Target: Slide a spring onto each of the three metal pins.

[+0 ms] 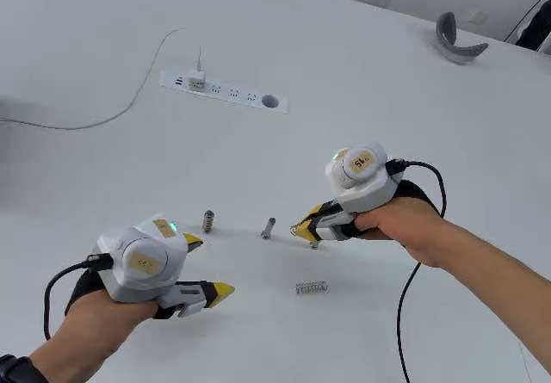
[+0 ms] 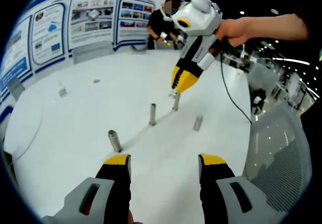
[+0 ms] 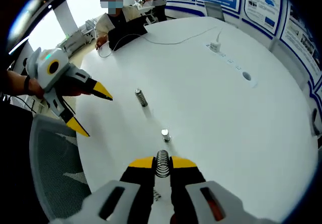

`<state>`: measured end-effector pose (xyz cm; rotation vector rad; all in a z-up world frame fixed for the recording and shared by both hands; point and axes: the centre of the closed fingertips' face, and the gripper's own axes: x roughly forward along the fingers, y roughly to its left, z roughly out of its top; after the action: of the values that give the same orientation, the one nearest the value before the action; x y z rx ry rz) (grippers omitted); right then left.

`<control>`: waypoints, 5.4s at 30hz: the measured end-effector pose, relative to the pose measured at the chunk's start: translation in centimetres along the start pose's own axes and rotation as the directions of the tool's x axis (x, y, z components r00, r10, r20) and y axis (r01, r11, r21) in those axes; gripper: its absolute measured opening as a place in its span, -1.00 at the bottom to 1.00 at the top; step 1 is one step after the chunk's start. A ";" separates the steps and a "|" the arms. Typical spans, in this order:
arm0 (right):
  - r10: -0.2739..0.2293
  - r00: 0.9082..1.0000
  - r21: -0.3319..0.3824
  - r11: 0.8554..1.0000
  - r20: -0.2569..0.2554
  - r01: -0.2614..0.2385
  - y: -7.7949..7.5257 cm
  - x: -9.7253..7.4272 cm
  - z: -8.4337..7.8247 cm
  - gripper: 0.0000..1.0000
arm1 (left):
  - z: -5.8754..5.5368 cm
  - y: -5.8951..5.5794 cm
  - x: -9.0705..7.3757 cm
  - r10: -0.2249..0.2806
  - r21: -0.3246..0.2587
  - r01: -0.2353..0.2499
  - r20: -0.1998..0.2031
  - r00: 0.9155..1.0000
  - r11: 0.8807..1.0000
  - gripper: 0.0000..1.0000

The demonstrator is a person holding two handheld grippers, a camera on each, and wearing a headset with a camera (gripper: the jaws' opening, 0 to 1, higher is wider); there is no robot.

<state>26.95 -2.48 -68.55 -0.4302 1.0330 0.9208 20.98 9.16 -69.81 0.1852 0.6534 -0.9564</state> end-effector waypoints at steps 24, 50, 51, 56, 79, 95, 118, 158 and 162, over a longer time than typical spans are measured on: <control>0.011 0.999 -0.051 0.999 -0.037 -0.013 -0.8 1.5 1.8 -0.75 | -0.5 1.9 -0.9 0.035 -0.045 -0.035 0.011 0.999 0.998 0.33; 0.041 0.994 -0.110 0.993 -0.100 -0.052 -0.3 3.6 2.5 -0.75 | -1.0 2.7 -1.8 0.049 -0.085 -0.047 0.024 0.999 0.995 0.38; 0.041 0.994 -0.111 0.993 -0.101 -0.052 -0.2 3.6 2.5 -0.75 | -1.0 2.7 -1.8 0.049 -0.085 -0.047 0.024 0.999 0.995 0.38; 0.039 0.994 -0.113 0.992 -0.106 -0.051 -0.4 3.9 2.4 -0.75 | -1.0 2.7 -1.8 0.051 -0.082 -0.049 0.022 0.998 0.995 0.38; 0.043 0.993 -0.119 0.991 -0.112 -0.057 -0.2 5.0 2.8 -0.75 | -1.0 2.8 -1.9 0.050 -0.091 -0.048 0.024 0.998 0.995 0.38; 0.039 0.992 -0.124 0.991 -0.120 -0.054 -0.4 6.0 2.2 -0.75 | -1.1 3.0 -2.1 0.053 -0.094 -0.051 0.021 0.998 0.994 0.38; 0.033 0.991 -0.113 0.992 -0.127 -0.047 -0.6 8.1 1.0 -0.74 | -1.7 3.5 -2.6 0.066 -0.105 -0.065 0.008 0.998 0.992 0.37; -0.001 1.000 -0.126 0.992 -0.029 -0.002 0.0 4.8 1.2 -0.19 | -1.0 2.3 -2.9 0.062 -0.101 -0.060 0.017 0.998 0.993 0.37; -0.010 1.000 -0.117 0.993 -0.011 0.008 0.3 4.3 1.0 -0.15 | -0.7 2.4 -3.1 0.066 -0.102 -0.063 0.022 0.998 0.993 0.37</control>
<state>28.12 0.26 -71.83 -0.5379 0.9904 0.9746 21.33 12.97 -68.89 0.1040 0.6670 -0.8600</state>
